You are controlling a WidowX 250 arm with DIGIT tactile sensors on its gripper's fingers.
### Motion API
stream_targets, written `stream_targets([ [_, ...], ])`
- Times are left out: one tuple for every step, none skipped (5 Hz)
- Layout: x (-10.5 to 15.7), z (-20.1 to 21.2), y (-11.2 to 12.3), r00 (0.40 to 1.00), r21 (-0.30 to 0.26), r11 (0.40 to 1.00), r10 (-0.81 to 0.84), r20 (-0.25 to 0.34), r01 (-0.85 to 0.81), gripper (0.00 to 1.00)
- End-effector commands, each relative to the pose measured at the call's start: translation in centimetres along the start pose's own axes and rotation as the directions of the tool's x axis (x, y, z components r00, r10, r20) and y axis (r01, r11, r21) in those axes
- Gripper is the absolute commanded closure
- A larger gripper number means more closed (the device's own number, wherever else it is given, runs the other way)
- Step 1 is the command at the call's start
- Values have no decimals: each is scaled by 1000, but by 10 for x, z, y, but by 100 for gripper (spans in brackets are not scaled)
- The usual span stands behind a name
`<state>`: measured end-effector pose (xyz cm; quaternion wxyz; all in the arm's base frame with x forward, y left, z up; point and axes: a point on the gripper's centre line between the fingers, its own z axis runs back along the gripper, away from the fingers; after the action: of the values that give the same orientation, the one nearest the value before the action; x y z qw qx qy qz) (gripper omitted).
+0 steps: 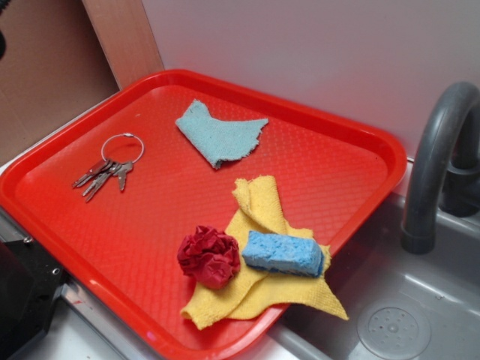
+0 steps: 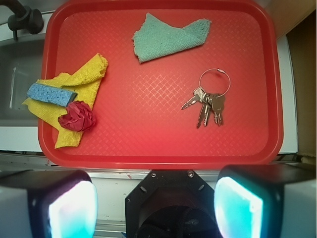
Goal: Grab the red paper.
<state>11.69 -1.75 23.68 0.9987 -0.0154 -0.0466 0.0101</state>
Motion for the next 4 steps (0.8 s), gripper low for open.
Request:
stream_targets([
  [0,0,0,1000,0,1000,0,0,0,0],
  [12,-9,1,982,-50,982,-180,56,183,0],
  [20,-14,-3,942,-16,944,-327,77,329,0],
  [30,-25,-19,829,-49,837,-529,179,545,0],
])
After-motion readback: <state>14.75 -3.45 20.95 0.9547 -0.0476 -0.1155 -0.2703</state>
